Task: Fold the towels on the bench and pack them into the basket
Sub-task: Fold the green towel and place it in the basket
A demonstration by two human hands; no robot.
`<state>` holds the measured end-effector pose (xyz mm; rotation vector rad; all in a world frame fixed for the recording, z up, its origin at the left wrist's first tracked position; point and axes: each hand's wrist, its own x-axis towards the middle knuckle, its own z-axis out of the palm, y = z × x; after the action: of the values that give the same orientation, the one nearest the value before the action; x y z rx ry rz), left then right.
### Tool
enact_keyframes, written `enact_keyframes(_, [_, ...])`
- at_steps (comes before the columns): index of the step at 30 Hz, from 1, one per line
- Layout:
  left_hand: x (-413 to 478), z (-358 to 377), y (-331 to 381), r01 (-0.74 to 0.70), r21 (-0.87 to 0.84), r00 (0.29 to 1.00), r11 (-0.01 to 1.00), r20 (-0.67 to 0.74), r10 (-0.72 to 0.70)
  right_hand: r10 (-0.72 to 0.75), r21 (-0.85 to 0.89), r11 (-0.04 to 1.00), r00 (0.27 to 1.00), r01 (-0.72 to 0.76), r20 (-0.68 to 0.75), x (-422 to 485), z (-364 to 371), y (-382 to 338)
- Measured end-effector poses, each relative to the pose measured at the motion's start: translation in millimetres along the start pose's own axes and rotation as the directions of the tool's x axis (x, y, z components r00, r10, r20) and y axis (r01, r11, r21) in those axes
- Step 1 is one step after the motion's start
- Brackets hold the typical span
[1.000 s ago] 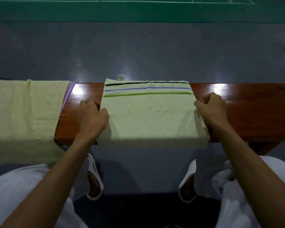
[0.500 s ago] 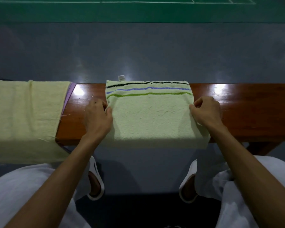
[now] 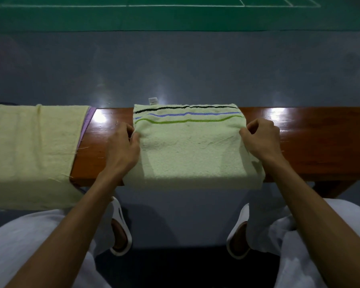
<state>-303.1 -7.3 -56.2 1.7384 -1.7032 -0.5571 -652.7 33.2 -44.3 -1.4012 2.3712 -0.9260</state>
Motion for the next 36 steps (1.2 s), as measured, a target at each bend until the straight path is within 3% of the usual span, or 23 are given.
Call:
enact_keyframes(3, [0.4, -3.9, 1.0, 0.075, -0.072, 0.997, 0.995, 0.031, -0.073, 0.024, 0.046, 0.999, 0.999, -0.026, 0.041, 0.7, -0.7, 0.5])
enact_keyframes(10, [11.1, -20.8, -8.7, 0.259, -0.237, 0.956, 0.937, 0.203, -0.213, 0.172, 0.285, 0.924, 0.944, -0.254, 0.283, 6.4, -12.2, 2.8])
enact_keyframes(18, [17.7, -25.0, -17.8, 0.233, -0.310, 0.921, 0.922, 0.375, -0.107, -0.019, 0.349, 0.931, 0.940, -0.107, 0.341, 2.9, -19.8, 4.4])
enact_keyframes(24, [19.3, -25.1, -23.4, 0.222, -0.320, 0.927, 0.921, 0.362, -0.097, -0.056, 0.310, 0.949, 0.944, -0.051, 0.325, 6.8, -14.5, 13.1])
enact_keyframes(28, [18.2, -23.7, -23.0, 0.214, -0.352, 0.950, 0.911, 0.293, -0.110, -0.069, 0.365, 0.930, 0.949, -0.050, 0.307, 6.2, -17.5, 11.9])
enact_keyframes(33, [18.0, -22.5, -23.3, 0.214, -0.356, 0.942, 0.910, 0.323, -0.096, -0.083, 0.392, 0.918, 0.940, -0.057, 0.332, 7.5, -17.1, 13.8])
enact_keyframes(36, [18.3, -24.6, -24.1, 0.201, -0.356, 0.948, 0.912, 0.304, -0.090, -0.093, 0.416, 0.909, 0.956, -0.032, 0.277, 8.1, -16.4, 15.0])
